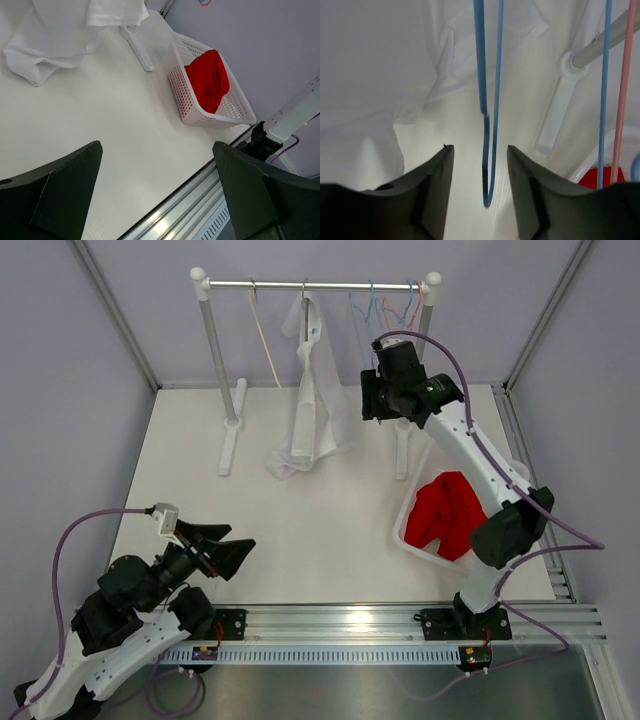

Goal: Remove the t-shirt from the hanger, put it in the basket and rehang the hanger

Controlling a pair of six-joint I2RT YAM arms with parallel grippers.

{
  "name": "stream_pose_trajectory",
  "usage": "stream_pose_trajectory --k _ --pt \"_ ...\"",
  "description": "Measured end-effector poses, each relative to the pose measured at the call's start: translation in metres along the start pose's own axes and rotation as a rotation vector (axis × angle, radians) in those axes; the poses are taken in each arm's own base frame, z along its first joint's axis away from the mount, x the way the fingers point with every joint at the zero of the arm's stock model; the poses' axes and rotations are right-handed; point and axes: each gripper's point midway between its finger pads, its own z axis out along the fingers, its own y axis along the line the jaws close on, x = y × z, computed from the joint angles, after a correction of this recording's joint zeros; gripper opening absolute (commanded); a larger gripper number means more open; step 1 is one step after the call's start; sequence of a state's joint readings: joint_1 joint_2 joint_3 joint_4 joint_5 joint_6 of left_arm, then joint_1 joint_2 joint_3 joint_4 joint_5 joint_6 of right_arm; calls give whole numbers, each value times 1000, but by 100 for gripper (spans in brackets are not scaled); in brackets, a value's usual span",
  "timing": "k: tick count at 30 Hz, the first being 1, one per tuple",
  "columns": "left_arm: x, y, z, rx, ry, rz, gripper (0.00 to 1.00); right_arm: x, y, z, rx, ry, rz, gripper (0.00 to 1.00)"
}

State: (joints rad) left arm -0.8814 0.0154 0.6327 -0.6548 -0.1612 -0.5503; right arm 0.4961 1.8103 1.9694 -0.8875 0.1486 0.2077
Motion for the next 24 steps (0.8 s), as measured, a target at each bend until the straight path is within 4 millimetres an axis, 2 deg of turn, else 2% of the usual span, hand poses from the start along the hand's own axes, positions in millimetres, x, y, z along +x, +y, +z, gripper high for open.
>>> stream_pose_trajectory --k 1,2,4,6,9,12,15,20,24 --pt "0 0 0 -2 2 0 99 1 0 -10 -15 -14 7 70" --pt "1 1 1 -4 6 1 99 2 1 -21 -31 -30 16 73" --pt "2 1 2 -8 13 2 99 -4 5 -51 -74 -94 30 78" --pt "3 1 3 -11 17 3 99 -17 16 -82 -126 -179 34 78" --pt "3 2 3 -13 19 4 99 -35 53 -128 -244 -309 9 78" --pt "3 2 3 -14 19 4 99 -46 98 -149 -350 -379 -25 78" --pt "4 3 4 -19 24 5 99 -55 119 -134 -367 -398 -28 78" --pt "4 3 4 -20 23 5 99 -67 133 -74 -290 -386 -24 78" --pt "4 3 4 -19 23 5 99 -90 149 -36 -246 -409 -38 77"
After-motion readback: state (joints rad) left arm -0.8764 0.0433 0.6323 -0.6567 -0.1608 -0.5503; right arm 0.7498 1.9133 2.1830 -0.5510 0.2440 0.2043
